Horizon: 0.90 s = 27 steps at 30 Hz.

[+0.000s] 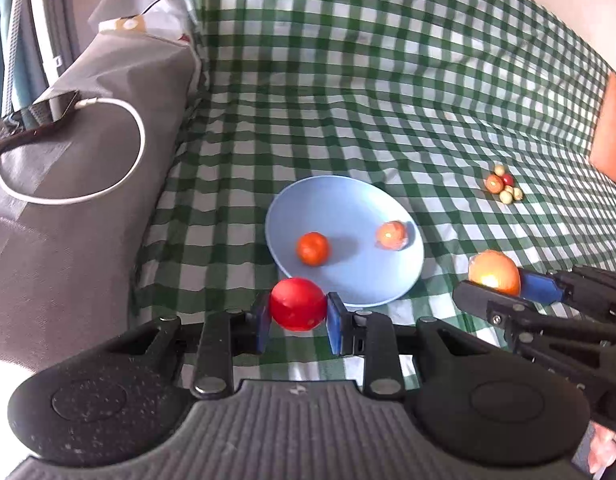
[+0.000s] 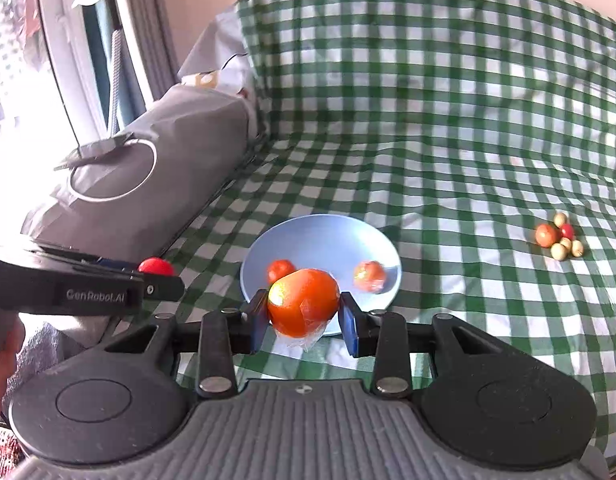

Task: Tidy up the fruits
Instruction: 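Carry the tomato and orange to the blue plate and release both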

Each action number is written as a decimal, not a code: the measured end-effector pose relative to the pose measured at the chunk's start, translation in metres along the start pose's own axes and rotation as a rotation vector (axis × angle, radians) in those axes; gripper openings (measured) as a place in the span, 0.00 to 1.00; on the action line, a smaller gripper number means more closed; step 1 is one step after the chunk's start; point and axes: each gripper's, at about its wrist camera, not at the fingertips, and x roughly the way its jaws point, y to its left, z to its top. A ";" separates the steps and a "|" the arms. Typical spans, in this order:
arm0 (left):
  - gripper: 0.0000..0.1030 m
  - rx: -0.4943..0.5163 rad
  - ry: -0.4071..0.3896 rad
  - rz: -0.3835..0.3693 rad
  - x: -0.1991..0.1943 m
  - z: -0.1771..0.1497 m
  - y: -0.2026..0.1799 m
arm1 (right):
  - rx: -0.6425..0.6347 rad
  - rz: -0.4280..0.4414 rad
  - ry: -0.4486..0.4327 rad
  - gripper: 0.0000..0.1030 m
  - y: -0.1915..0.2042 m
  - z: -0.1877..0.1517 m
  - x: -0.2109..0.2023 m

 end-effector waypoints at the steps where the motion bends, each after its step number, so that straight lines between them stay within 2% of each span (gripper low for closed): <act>1: 0.31 -0.010 0.005 -0.002 0.003 0.001 0.003 | -0.006 0.000 0.005 0.37 0.002 0.001 0.004; 9: 0.31 -0.040 0.036 -0.009 0.039 0.016 0.013 | -0.029 -0.013 0.043 0.37 0.011 0.010 0.037; 15: 0.31 -0.032 0.075 -0.017 0.083 0.031 0.005 | -0.021 -0.046 0.084 0.38 0.002 0.007 0.076; 23: 0.31 0.025 0.104 -0.041 0.140 0.052 -0.013 | -0.028 -0.086 0.148 0.38 -0.012 0.002 0.126; 27: 0.31 0.060 0.112 -0.027 0.161 0.059 -0.019 | -0.044 -0.099 0.160 0.38 -0.016 0.002 0.143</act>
